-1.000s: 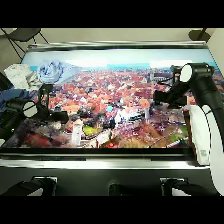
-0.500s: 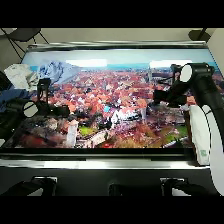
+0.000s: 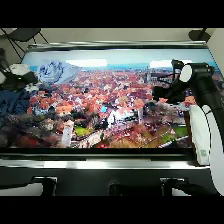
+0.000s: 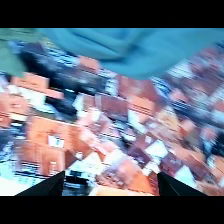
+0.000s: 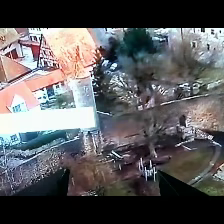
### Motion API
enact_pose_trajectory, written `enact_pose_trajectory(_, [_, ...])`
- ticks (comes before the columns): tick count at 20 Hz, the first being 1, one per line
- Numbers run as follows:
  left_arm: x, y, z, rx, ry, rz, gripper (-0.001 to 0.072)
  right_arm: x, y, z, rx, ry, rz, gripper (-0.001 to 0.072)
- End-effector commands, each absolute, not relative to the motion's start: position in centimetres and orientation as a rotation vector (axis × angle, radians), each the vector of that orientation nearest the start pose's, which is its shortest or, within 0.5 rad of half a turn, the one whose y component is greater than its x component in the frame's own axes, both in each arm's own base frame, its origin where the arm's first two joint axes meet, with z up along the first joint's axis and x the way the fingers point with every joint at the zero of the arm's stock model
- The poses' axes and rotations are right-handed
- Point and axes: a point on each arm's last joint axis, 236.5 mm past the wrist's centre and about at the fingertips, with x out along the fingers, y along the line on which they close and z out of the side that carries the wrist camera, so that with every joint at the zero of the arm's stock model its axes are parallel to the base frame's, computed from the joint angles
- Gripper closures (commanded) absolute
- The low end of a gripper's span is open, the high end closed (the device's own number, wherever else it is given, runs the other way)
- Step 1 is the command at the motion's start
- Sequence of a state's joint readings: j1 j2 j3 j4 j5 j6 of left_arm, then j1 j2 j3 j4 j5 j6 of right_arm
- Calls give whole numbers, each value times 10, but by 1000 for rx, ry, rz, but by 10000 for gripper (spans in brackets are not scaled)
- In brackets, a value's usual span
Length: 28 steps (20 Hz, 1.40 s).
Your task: Fold the shirts.
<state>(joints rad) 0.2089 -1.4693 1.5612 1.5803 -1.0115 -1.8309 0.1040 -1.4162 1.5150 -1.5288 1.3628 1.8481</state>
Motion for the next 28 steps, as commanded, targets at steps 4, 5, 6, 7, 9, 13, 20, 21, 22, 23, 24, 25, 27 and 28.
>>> enact_pose_trajectory(4, [443,289,49,-578,1013,685,-13,419,60,66,228,1273,-37,67])
enact_pose_trajectory(5, [440,300,39,-589,1020,701,-13,419,61,66,230,1274,-35,67])
enact_pose_trajectory(6, [439,307,29,-584,1028,704,-13,419,62,67,236,1275,-30,68])
enact_pose_trajectory(7, [442,314,22,-579,1021,706,-13,418,66,67,249,1278,-19,71])
enact_pose_trajectory(9, [451,321,6,-549,1016,688,-13,418,75,68,278,1283,8,99])
enact_pose_trajectory(13, [461,327,-32,-549,1040,678,-13,416,78,68,289,1289,18,99])
enact_pose_trajectory(20, [474,295,-80,-636,1123,534,67,415,81,68,298,1293,26,99])
enact_pose_trajectory(21, [469,292,-82,-640,1145,530,261,414,80,68,297,1297,25,99])
enact_pose_trajectory(22, [464,288,-83,-637,1174,518,522,413,80,68,297,1302,26,99])
enact_pose_trajectory(23, [458,283,-82,-631,1208,502,672,412,80,67,295,1308,25,99])
enact_pose_trajectory(24, [454,280,-76,-625,1222,492,672,410,80,67,294,1316,24,99])
enact_pose_trajectory(25, [454,280,-61,-616,1202,491,672,410,80,67,293,1317,23,99])
enact_pose_trajectory(27, [466,289,-6,-598,1054,521,673,410,80,67,288,1315,26,99])
enact_pose_trajectory(28, [474,293,33,-599,945,543,673,411,80,67,281,1312,31,99])
